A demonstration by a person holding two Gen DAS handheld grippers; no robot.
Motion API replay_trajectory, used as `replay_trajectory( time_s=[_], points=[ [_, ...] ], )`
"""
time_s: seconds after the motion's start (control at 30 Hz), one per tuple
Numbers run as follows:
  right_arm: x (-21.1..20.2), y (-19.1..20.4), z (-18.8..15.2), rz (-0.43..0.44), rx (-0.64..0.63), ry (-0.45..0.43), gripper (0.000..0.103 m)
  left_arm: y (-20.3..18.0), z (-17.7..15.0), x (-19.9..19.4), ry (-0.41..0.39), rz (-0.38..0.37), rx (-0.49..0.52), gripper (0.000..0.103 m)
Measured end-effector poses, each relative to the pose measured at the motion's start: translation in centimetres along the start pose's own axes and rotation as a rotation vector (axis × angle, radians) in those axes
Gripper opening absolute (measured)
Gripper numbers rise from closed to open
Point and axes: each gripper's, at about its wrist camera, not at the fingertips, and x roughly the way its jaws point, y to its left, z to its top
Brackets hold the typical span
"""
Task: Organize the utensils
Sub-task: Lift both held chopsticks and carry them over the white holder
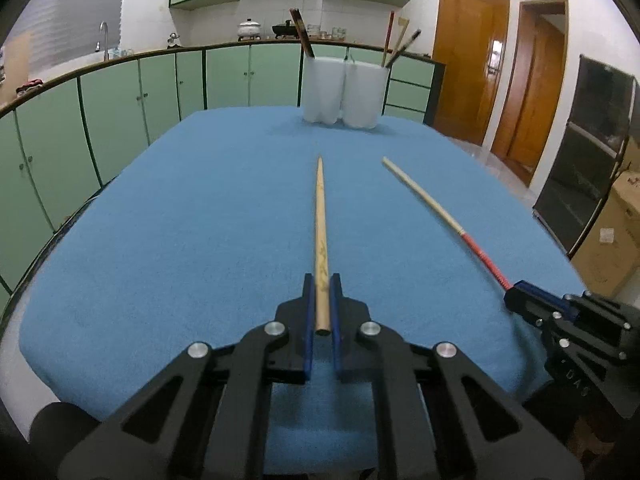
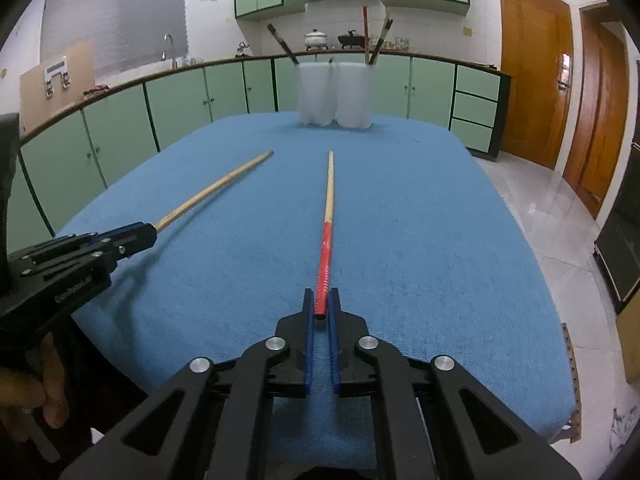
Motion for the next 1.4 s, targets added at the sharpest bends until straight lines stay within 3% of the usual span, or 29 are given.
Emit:
replay_trajectory(
  time_s=[0.33, 0.53, 0.9, 1.3, 1.4],
  points=[
    [-7.5, 0.4, 6.9, 0.032, 0.006, -0.104, 0.006, 0.9, 5.1, -6.9, -0.052, -0.014, -0.028, 0.006],
    [-9.9, 0.6, 11.5, 0.067, -0.020, -0.107, 0.006, 1.1, 8.5, -9.7, -0.068, -0.025, 0.004, 0.006],
    [-9.2, 0.2, 16.9, 0.107, -0.055, -0.025, 0.006, 1.0, 13.8, -11.7, -0.072, -0.044, 0.067, 0.006],
    [-7.1, 0.6, 22.2, 0.125, -0.106, 0.038, 0.006, 0.0, 16.3, -10.7, -0.071, -0.068, 0.114, 0.006],
    [-7.2, 0.6, 23.6, 0.130, -0.103, 0.051, 0.006, -0.1, 17.4, -10.0, -0.041, -0.101, 0.110, 0.006]
  ],
)
